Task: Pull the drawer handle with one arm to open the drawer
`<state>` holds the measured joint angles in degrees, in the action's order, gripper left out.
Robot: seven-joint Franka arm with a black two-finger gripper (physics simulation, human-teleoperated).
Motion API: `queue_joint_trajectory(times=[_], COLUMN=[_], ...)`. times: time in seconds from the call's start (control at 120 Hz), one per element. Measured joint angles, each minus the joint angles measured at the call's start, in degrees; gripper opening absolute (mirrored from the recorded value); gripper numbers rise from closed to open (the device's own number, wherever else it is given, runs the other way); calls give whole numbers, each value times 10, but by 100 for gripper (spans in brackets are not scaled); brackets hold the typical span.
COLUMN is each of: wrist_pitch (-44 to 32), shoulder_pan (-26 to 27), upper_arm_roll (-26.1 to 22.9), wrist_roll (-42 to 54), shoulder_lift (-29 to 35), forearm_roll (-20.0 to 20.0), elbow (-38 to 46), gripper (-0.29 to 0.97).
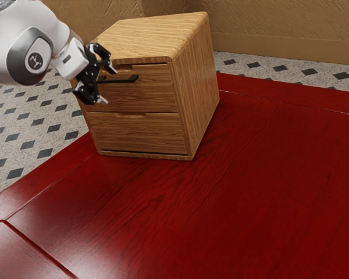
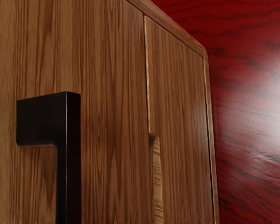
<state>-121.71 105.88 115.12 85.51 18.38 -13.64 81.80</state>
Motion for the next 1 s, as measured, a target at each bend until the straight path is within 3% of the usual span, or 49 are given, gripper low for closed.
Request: queue_joint_trajectory(times=[1.0], wrist_pitch=[10], shoulder_pan=[0], upper_arm_roll=[3], wrist_roll=[13], shoulder_lift=[-5], forearm_roll=[11], elbow=[14], gripper=[68])
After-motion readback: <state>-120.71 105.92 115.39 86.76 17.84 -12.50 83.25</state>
